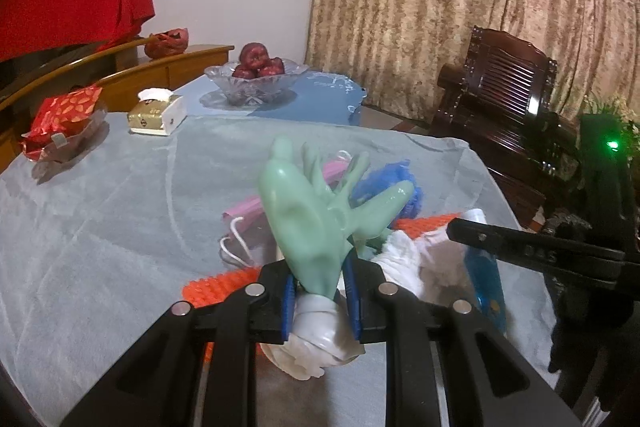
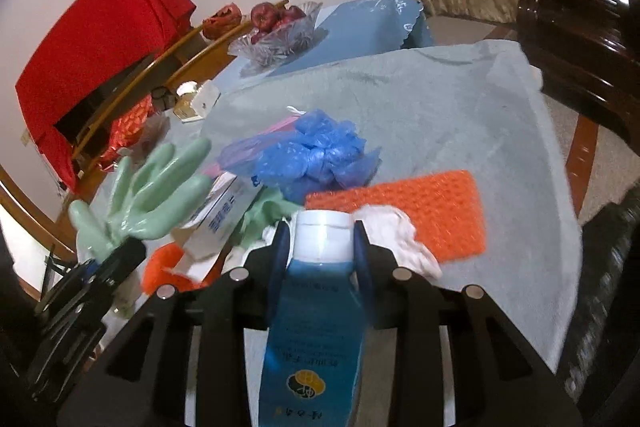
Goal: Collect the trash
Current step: 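Carry glove and bottle over the black bin and open both tools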
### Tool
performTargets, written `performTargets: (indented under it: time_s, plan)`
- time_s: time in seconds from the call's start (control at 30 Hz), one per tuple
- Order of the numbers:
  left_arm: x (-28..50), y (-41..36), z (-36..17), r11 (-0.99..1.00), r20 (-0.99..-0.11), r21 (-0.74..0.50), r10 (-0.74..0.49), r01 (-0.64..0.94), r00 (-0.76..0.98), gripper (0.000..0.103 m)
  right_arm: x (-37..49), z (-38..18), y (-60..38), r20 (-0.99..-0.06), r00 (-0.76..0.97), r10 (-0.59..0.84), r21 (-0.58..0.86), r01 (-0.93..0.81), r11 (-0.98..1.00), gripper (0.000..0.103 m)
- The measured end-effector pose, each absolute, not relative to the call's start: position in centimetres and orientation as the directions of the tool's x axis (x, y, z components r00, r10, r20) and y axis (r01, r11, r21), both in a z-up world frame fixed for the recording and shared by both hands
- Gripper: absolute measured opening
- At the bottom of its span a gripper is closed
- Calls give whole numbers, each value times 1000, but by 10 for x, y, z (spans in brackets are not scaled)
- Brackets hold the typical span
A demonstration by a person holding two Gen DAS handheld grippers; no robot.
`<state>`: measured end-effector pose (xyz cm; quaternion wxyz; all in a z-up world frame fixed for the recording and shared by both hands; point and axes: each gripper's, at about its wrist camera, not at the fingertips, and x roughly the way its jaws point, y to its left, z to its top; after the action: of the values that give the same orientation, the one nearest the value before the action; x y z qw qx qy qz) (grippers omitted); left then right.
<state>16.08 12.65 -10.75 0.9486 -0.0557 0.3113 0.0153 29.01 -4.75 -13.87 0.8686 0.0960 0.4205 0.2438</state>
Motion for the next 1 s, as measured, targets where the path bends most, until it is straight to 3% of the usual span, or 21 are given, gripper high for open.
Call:
performTargets:
  time_s: [0.6,1.0]
  plan:
    - [153,11,-90,977,-569,-133,-213,167,794,21,214,-88,-176,-605,675,423,373,-229,899,30]
    - [168,-116,-91,899,-555,-169,-426,405,714,21,187,-97,-308,-614,765,195,308,4,951,30]
